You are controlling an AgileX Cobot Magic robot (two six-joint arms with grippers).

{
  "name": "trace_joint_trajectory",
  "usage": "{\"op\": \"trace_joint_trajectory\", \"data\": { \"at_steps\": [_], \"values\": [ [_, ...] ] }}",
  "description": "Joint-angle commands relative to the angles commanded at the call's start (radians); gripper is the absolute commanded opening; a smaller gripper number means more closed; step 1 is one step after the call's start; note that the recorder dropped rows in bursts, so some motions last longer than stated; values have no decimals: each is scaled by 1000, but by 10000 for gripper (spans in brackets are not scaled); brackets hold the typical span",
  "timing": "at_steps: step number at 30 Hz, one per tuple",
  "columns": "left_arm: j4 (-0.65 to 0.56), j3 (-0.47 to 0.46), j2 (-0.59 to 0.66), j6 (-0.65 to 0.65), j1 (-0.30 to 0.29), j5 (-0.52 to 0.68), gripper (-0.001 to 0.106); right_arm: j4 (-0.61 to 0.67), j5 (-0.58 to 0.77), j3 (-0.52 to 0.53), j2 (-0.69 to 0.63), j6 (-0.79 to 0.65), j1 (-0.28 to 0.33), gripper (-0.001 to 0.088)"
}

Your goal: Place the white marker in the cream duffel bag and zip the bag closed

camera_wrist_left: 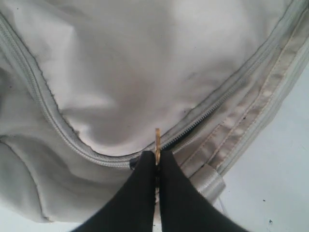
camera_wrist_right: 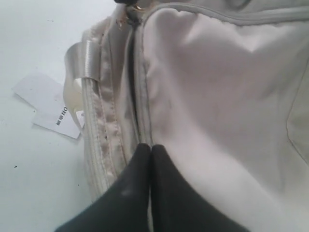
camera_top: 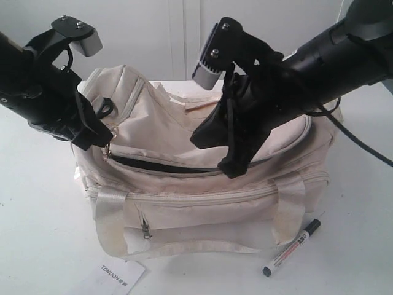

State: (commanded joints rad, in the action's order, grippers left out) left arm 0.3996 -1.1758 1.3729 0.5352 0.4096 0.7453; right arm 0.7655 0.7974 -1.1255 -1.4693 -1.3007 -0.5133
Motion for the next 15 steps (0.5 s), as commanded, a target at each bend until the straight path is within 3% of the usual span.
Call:
{"op": "trace_joint_trajectory", "data": {
  "at_steps": [15],
  "values": [
    [78, -2, 0, -9, 0, -46, 0, -52, -187, 83, -8, -5, -120, 364]
  ]
}}
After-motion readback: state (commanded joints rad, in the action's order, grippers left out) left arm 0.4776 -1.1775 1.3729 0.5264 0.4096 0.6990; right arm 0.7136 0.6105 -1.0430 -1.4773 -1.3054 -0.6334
